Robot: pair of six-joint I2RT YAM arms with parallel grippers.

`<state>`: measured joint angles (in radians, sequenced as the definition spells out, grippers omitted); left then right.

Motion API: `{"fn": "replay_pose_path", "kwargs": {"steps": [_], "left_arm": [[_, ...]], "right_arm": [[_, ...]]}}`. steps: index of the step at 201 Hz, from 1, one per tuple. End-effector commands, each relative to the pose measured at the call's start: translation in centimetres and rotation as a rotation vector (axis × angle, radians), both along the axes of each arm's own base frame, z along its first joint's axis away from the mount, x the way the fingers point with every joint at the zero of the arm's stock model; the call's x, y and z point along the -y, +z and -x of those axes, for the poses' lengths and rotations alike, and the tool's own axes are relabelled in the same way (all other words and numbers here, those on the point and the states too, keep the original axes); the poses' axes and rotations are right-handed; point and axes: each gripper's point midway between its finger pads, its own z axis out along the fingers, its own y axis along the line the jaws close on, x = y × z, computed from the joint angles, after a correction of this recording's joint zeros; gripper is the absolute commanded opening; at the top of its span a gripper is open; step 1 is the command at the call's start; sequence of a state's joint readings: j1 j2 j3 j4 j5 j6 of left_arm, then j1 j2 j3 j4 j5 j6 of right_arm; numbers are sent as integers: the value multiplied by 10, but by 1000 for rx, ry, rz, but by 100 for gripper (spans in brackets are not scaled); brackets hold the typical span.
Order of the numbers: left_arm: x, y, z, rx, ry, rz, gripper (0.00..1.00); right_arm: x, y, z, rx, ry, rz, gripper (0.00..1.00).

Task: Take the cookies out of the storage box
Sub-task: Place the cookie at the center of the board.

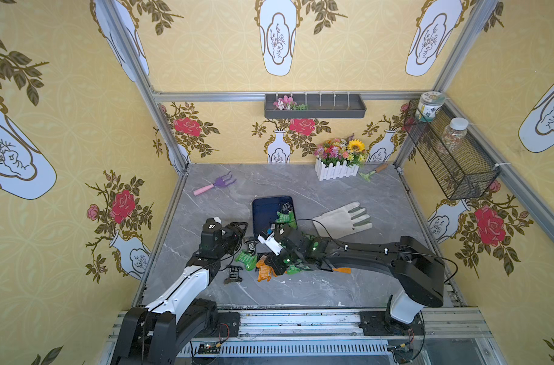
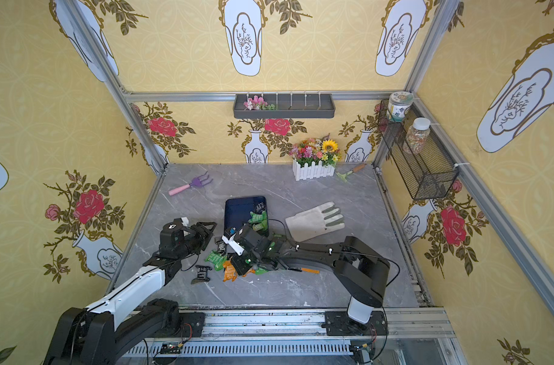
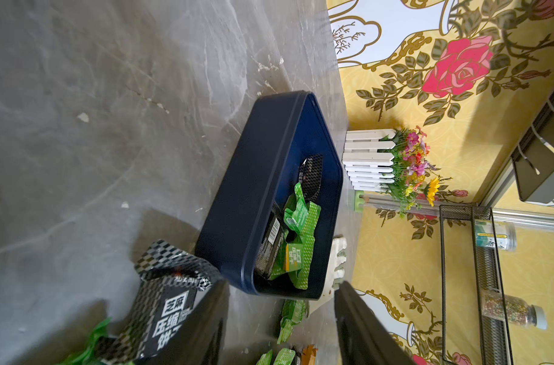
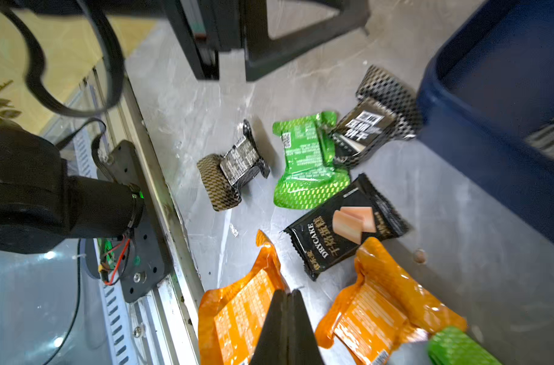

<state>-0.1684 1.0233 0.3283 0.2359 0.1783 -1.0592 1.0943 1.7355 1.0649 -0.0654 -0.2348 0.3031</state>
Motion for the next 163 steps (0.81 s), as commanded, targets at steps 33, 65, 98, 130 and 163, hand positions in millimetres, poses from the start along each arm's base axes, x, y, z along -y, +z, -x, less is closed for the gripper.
{"fn": "replay_pose_path", "kwargs": {"steps": [33,65,98,130,163], "left_arm": [[-10,-5,10,-31,32,-46,59],[-11,-4,10,-38,28,-66,60],[-6,2,4,-18,-9,-88,60],[3,24,-7,38,-38,-197,59],[37,41,-23,71,-155,-288,59]], "right_arm": [[-27,-18,6,10,70,-78,0],[-25,-31,7,-5,80,-61,20],[-22,-5,0,12,51,-121,34],[0,37,-35,-29,-74,-222,37],[68,63,-102,-2,-417,-181,45]]}}
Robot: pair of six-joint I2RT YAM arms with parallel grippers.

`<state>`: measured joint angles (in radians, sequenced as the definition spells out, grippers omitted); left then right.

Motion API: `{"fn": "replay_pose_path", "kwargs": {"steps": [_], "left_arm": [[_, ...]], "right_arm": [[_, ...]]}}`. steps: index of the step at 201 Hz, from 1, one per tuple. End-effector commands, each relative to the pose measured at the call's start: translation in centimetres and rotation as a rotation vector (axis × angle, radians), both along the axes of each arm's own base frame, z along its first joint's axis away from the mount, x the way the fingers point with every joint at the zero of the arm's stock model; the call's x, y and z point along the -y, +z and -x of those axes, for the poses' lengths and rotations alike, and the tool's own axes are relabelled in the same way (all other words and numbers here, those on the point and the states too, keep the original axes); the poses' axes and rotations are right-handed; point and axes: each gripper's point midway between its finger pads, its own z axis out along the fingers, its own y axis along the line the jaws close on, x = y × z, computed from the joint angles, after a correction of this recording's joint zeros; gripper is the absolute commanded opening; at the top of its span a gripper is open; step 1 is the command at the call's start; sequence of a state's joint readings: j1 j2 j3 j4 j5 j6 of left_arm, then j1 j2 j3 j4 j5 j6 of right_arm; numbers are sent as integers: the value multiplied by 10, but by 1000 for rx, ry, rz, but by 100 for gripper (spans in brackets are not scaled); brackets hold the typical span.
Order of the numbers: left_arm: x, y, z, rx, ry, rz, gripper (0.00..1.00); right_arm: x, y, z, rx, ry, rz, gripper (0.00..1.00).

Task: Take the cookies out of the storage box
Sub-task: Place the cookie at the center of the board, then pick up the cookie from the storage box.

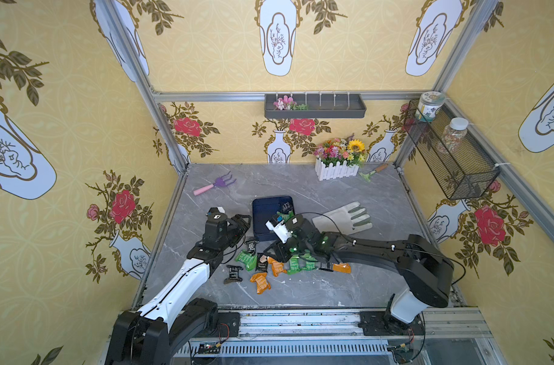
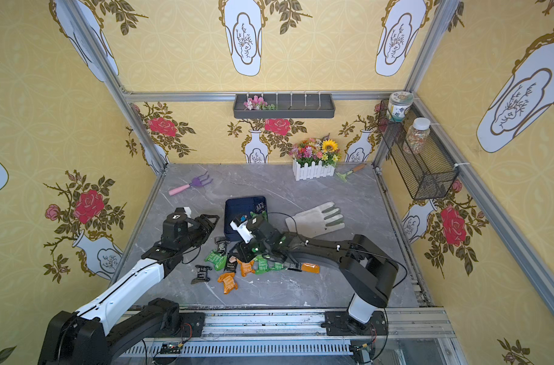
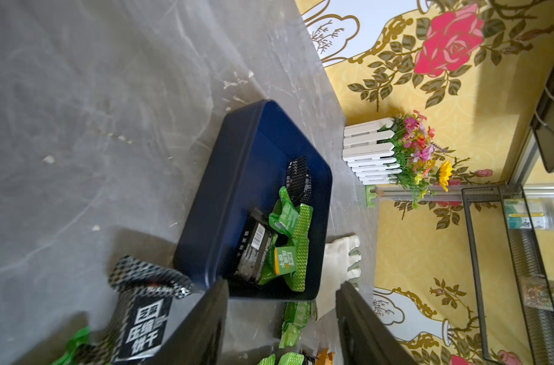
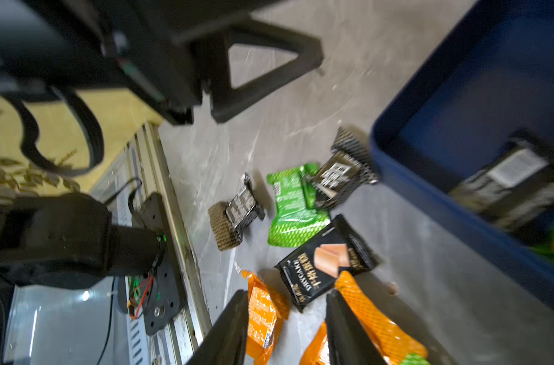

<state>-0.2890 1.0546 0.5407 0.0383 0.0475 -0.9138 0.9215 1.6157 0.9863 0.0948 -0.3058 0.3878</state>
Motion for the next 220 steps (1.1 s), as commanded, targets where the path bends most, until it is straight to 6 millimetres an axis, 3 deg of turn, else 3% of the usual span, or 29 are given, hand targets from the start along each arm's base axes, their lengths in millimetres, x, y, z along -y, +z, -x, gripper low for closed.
{"fn": "replay_pose_path", "kwargs": {"steps": [1,18,37,50,67,110,149,220], "left_arm": [[17,0,-7,9,-77,-112,59],[40,-3,-16,-7,-143,-152,60],[66,-17,-23,-51,-217,-165,62],[89,-26,-24,-76,-282,-169,62],[102,-38,-34,-102,-320,-192,64],[111,-69,-61,-176,-416,-373,71],[113,-97,-70,-228,-485,-530,71],[127,-117,-83,-256,-554,-621,79]], "right_arm": [[44,11,-42,-35,-255,29,45],[88,7,-69,-92,-418,83,45],[122,5,-82,-122,-517,101,45],[140,6,-87,-130,-568,95,45],[156,6,-89,-143,-603,83,45],[168,6,-87,-149,-626,88,45],[177,1,-86,-156,-648,95,45],[185,-5,-86,-172,-658,95,45]]}}
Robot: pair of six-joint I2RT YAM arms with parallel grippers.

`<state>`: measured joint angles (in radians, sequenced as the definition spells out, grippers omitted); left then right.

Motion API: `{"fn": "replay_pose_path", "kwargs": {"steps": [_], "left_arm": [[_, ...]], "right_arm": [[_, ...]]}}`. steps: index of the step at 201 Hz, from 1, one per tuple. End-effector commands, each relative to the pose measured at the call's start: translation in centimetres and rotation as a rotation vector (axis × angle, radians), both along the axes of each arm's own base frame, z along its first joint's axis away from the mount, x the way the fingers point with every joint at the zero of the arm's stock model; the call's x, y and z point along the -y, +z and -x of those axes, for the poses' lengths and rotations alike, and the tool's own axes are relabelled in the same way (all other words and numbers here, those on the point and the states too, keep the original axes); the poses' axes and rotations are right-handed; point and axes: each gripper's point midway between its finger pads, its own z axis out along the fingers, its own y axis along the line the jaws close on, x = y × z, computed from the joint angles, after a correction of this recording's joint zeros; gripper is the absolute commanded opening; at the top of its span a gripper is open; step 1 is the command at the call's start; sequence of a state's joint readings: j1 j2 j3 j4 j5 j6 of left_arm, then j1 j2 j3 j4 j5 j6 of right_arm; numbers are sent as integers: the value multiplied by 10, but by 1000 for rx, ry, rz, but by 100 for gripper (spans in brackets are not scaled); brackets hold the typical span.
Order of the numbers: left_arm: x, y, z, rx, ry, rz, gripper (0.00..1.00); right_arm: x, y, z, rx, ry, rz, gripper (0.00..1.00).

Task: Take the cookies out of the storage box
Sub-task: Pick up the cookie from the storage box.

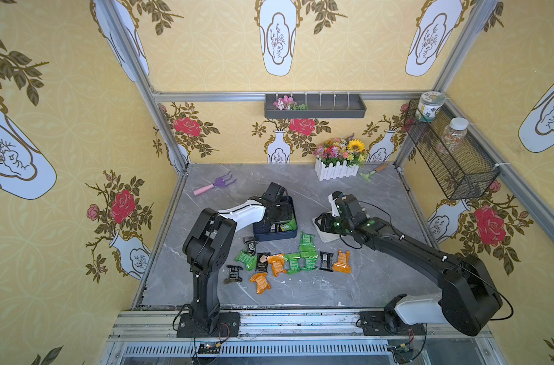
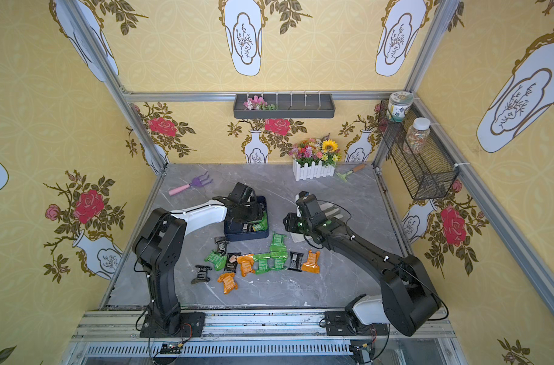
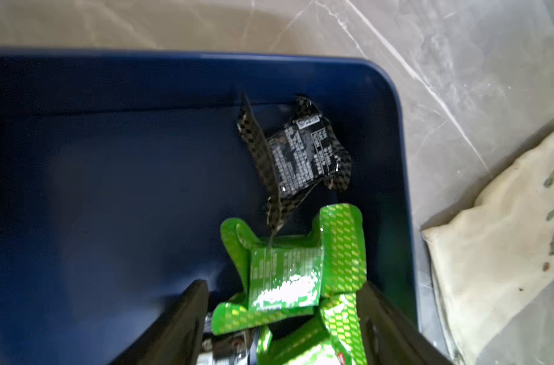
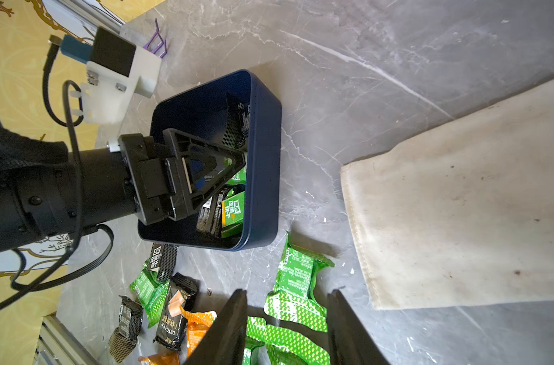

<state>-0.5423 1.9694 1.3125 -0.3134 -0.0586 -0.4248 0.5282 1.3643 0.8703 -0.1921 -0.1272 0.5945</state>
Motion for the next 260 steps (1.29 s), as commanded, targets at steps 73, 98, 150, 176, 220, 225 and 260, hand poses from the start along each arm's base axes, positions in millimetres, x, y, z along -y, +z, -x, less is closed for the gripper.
{"fn": "replay_pose_path", "kwargs": {"steps": [73,98,150,176,220,225,260], "left_arm": [[0,-32,1,-35,-75,-153,73],[-3,-37,1,-31,-72,-194,68],[-10,-47,1,-40,-74,-271,57],[-11,-45,0,-34,-65,-279,53],[-10,-27,-4,2,-46,-264,39],[-10,-24,-5,9,-44,-262,39],[-10,7,-5,62,-3,-217,37]], "right_arm": [[1,-5,-1,-9,3,-22,45],[0,-5,-1,-8,7,-23,45],[-1,-4,-1,-6,10,-30,44],[1,-2,-1,0,7,-30,44],[2,0,0,2,6,-32,43],[2,-1,0,1,4,-31,43],[3,1,1,2,3,-33,43]]}}
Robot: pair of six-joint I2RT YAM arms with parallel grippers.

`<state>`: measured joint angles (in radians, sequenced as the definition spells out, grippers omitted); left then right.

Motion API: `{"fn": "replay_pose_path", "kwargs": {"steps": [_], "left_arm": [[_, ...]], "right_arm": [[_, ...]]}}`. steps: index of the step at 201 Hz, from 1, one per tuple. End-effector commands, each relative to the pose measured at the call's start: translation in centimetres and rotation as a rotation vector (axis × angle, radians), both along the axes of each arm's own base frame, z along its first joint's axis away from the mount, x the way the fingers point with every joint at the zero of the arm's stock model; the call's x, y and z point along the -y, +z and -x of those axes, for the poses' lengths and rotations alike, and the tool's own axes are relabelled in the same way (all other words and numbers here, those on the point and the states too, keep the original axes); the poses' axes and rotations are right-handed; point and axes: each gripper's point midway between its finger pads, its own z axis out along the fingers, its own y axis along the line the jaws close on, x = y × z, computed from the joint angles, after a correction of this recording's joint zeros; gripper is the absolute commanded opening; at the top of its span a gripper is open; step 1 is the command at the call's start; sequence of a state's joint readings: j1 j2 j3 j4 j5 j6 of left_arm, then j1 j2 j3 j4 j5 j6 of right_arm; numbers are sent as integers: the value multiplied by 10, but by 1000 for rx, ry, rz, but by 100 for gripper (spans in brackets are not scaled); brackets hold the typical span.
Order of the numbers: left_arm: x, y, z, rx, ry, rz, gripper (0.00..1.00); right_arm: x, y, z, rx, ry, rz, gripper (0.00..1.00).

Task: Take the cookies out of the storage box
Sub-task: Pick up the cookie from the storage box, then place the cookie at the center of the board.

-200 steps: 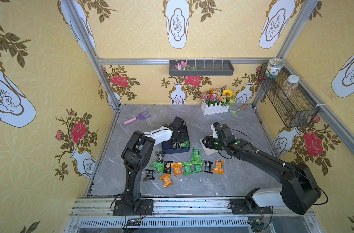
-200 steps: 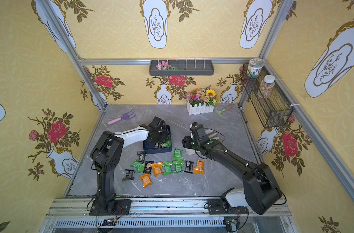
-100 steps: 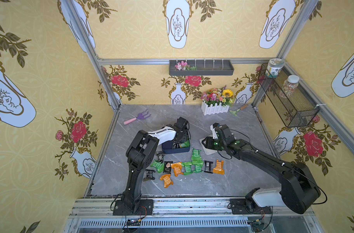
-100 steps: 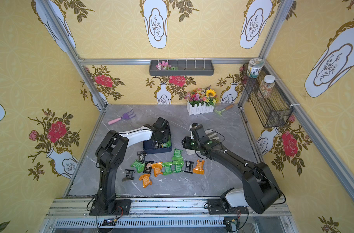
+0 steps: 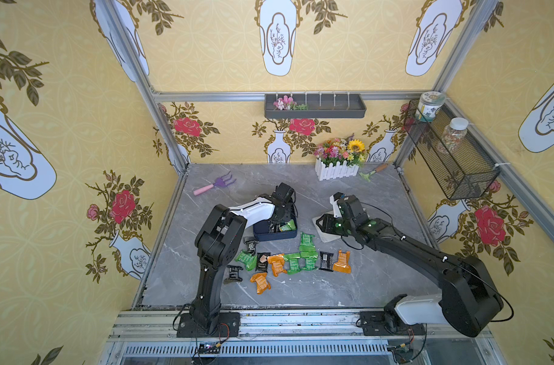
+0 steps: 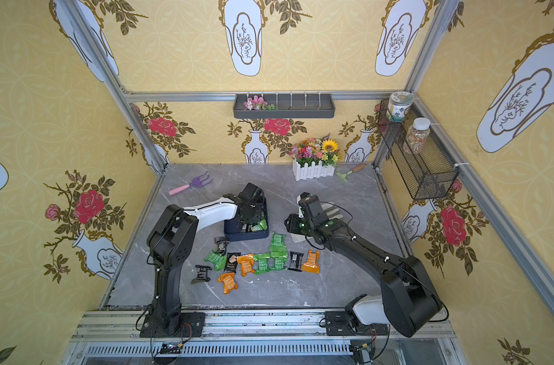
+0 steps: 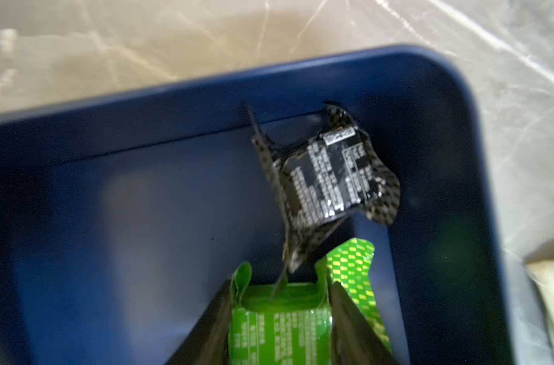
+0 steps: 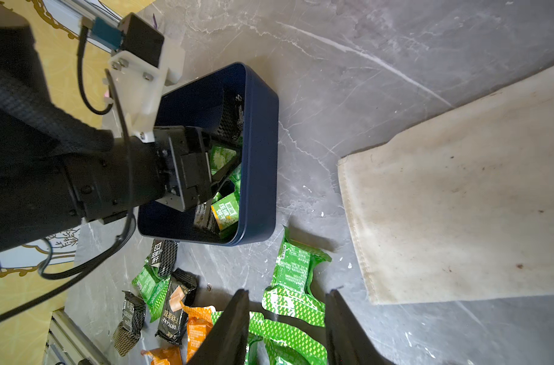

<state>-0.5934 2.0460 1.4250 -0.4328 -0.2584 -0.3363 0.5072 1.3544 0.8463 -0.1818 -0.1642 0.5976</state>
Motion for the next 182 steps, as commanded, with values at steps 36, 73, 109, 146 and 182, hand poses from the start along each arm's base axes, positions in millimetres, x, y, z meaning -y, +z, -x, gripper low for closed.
{"fn": "replay_pose_path", "kwargs": {"steps": [36,73,109,146,182], "left_arm": [[-10,51,10,83,74,76,37],[-28,66,33,101,139,110,36],[-63,76,54,141,236,83,35],[-116,69,78,115,362,83,35],[-168,50,106,79,494,95,35]], "right_arm": [[0,7,-2,23,-2,-13,43],[-1,8,-2,26,1,-20,43],[-3,9,-2,25,7,-31,43],[-7,11,-3,27,20,-40,43],[-10,10,-4,25,29,-46,43]]}}
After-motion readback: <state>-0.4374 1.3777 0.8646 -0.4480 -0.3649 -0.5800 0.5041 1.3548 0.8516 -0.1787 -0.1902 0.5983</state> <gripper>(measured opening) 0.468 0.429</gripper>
